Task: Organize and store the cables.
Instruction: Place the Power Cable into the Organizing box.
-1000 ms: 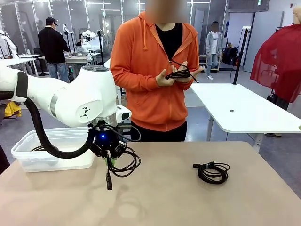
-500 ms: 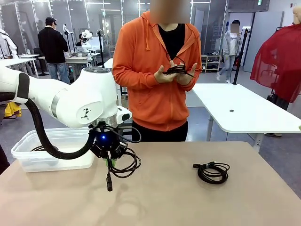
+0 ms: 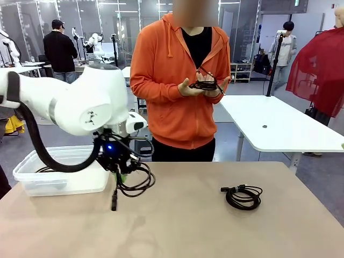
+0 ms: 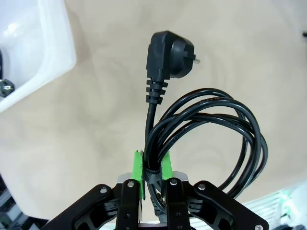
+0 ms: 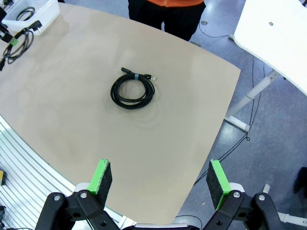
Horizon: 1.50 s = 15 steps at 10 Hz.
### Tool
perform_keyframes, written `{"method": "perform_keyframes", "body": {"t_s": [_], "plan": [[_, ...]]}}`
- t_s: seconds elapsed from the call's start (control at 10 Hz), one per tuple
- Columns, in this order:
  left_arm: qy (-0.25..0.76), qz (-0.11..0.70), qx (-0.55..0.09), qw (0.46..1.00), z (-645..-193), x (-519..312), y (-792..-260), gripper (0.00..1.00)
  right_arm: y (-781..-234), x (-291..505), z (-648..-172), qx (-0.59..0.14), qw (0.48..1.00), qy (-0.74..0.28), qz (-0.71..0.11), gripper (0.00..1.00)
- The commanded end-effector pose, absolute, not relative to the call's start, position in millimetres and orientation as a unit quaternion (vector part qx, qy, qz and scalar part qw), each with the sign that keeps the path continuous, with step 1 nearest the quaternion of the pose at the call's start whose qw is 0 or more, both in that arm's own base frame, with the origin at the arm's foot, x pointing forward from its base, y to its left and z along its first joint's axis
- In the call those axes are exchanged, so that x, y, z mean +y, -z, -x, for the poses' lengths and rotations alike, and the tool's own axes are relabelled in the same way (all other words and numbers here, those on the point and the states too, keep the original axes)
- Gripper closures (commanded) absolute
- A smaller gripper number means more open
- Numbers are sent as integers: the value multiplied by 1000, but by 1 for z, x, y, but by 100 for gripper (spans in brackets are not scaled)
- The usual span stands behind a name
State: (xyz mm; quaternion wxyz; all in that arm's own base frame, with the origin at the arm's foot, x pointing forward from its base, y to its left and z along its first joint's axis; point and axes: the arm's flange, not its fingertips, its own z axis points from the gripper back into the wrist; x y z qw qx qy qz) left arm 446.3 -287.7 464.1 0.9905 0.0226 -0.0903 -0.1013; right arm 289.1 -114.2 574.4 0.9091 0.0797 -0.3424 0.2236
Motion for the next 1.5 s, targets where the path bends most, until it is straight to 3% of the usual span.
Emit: {"method": "perform_keyframes", "body": {"t_s": [0.0, 0.3, 0.7, 1.1, 1.4], "plan": [[117, -36, -78, 989, -448, -251, -490, 83, -574, -116, -289, -344, 908, -226, -82, 0], [67, -8, -98, 993, -460, -171, -529, 83, -574, -116, -289, -344, 908, -226, -82, 0], [76, -39, -134, 987, -483, -68, -556, 83, -574, -116, -289, -344, 908, -226, -82, 0], [64, -9, -109, 992, -521, -8, -544, 83, -574, -116, -289, -344, 908, -226, -82, 0], [55, -22, -103, 993, -516, -4, -533, 83, -574, -116, -289, -344, 908, -226, -82, 0]]}}
